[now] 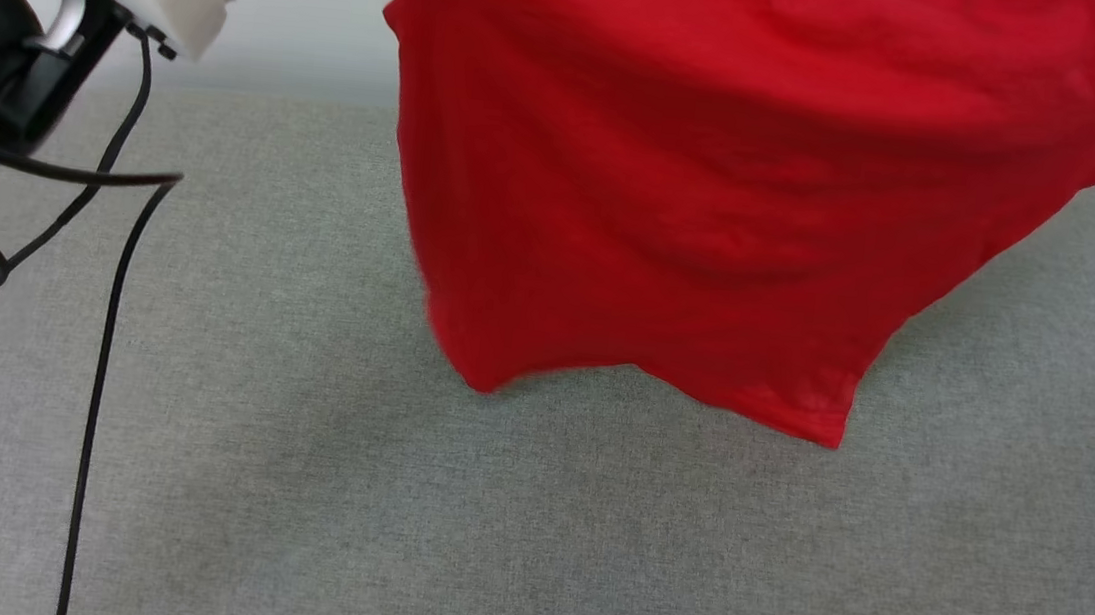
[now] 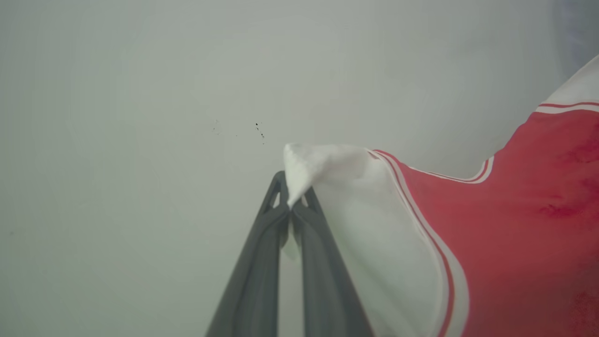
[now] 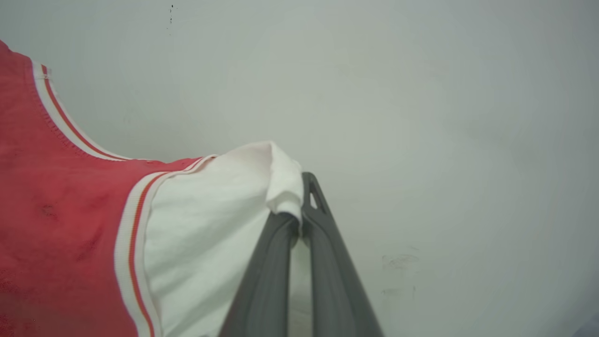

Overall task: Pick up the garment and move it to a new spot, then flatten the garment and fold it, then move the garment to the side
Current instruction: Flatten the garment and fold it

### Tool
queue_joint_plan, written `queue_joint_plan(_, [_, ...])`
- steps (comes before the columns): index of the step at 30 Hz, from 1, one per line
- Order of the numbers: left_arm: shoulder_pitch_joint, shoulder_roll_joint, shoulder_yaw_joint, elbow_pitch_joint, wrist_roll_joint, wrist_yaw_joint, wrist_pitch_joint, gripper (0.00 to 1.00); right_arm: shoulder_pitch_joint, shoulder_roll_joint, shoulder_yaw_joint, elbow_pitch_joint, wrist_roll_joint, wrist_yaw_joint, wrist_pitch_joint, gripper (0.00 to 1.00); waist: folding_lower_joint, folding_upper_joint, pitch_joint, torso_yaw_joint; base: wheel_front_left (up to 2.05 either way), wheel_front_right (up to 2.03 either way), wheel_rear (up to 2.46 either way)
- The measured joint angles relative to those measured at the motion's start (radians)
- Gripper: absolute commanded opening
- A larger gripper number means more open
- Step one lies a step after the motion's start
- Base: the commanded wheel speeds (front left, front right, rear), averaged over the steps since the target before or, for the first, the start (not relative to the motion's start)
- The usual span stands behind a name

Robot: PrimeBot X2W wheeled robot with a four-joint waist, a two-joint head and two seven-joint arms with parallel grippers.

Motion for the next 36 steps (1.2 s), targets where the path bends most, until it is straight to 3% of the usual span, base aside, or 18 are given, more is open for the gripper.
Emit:
queue_joint_plan(7, [-0.054,-0.004,0.025,0.024,-0.018,-0.008,0.002,0.00,-0.101,0.009,0.016,-0.001,-0.022,0.000,0.028,0.00,0.0000,0.0000,0.034,-0.001,0.00,0.00,0.00])
queue_joint_plan(14, [-0.128,-0.036,0.039,0.103,-0.018,-0.024,-0.016,0.00,-0.258,0.030,0.065,0.073,-0.049,0.000,0.030,0.00,0.0000,-0.0001,0.109,-0.001,0.00,0.00,0.00])
queue_joint_plan(22, [-0.288,-0.108,0.041,0.245,0.028,-0.047,-0.054,0.00,-0.521,0.076,0.097,0.266,-0.112,0.000,-0.021,0.00,0.0002,0.0000,0.227,-0.008,0.00,0.00,0.00])
queue_joint_plan(30, [-0.480,-0.168,0.046,0.394,0.095,-0.054,-0.124,0.00,-0.796,0.119,0.105,0.474,-0.195,0.000,-0.156,0.00,0.0003,-0.0001,0.338,-0.017,0.00,0.00,0.00])
queue_joint_plan(36, [-0.587,-0.216,0.049,0.529,0.109,-0.085,-0.193,0.00,-0.936,0.160,0.121,0.615,-0.227,0.000,-0.231,0.00,0.0003,-0.0001,0.404,-0.024,0.00,0.00,0.00])
